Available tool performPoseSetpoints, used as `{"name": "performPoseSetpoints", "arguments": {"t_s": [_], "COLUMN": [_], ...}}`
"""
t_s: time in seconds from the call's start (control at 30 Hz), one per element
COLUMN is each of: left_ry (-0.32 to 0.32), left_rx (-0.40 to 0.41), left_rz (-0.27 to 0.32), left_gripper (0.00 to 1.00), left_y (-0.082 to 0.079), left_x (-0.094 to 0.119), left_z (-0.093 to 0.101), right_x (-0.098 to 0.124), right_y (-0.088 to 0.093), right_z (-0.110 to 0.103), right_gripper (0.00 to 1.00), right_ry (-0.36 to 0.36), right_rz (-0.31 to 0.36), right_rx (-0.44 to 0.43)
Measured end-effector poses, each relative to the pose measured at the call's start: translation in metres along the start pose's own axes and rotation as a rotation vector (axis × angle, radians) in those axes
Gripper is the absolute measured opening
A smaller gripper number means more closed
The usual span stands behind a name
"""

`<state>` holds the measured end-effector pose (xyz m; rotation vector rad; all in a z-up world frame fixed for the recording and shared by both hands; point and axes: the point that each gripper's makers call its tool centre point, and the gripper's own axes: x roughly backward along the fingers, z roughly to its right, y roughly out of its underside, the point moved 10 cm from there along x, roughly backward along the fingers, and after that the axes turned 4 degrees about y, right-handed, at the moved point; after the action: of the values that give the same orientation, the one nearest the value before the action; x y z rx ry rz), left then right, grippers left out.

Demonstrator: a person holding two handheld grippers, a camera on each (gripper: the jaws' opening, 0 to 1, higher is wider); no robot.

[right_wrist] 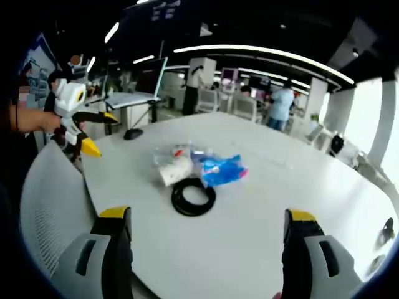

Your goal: Arrange the tabletop items into an orderly group along one side of the table until the central work area is clear of visible clutter.

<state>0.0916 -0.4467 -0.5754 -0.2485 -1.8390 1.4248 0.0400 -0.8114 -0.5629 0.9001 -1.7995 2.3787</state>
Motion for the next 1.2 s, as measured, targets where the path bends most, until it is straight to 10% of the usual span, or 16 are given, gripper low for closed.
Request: {"name": "performPoseSetpoints", "arguments": {"t_s": [1.2], "left_ry": [0.006], "left_rx": [-0.021], "left_rz": [-0.046], "left_gripper": [0.99], "left_y": [0.0078], "left_x": [0.0066], "left_z": [0.0024], "right_x": [-0.0021], "right_y": [0.0004], "right_z": [-0.0018], "right_gripper": [1.00], "right_ry": [-0.022], "right_rz": [-0.005], "right_rx": [0.004]}}
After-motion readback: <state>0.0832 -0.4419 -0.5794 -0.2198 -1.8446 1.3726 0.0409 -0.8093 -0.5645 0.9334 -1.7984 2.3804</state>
